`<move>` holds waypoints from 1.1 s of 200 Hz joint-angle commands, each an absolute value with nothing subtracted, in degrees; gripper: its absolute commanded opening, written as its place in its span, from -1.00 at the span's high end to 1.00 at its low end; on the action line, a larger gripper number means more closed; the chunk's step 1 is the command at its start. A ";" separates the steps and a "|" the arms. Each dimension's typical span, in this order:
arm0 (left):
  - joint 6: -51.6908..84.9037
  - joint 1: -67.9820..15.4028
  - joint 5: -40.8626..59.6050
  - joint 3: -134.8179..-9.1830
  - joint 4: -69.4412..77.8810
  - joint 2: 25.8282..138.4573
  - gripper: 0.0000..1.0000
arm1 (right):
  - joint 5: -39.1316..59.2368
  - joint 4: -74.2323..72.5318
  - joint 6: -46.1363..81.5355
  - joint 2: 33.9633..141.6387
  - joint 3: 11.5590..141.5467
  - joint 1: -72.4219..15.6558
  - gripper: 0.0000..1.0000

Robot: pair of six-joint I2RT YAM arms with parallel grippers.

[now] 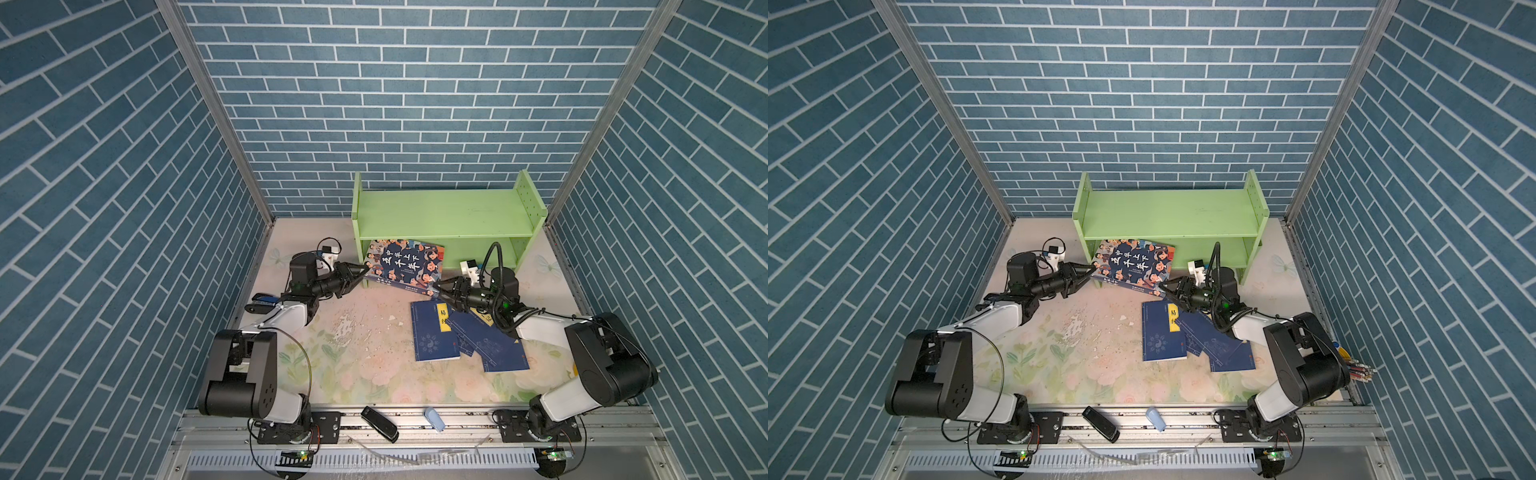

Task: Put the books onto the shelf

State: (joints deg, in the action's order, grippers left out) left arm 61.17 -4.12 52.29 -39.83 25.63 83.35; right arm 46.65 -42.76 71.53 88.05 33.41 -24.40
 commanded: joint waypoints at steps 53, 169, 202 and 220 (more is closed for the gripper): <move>60.76 -4.04 50.56 -40.17 29.71 82.11 1.00 | 44.87 -52.71 74.38 90.57 32.06 -25.49 0.07; 58.28 -4.05 49.57 -36.74 24.85 80.39 1.00 | 44.09 -47.46 70.59 89.86 36.47 -24.96 0.97; 58.26 -4.13 49.57 -36.49 24.74 80.24 0.93 | 43.90 -47.52 70.23 89.05 37.31 -24.14 1.00; 58.12 -4.13 49.52 -36.43 24.61 80.16 0.76 | 43.77 -47.52 69.96 88.68 37.83 -23.82 1.00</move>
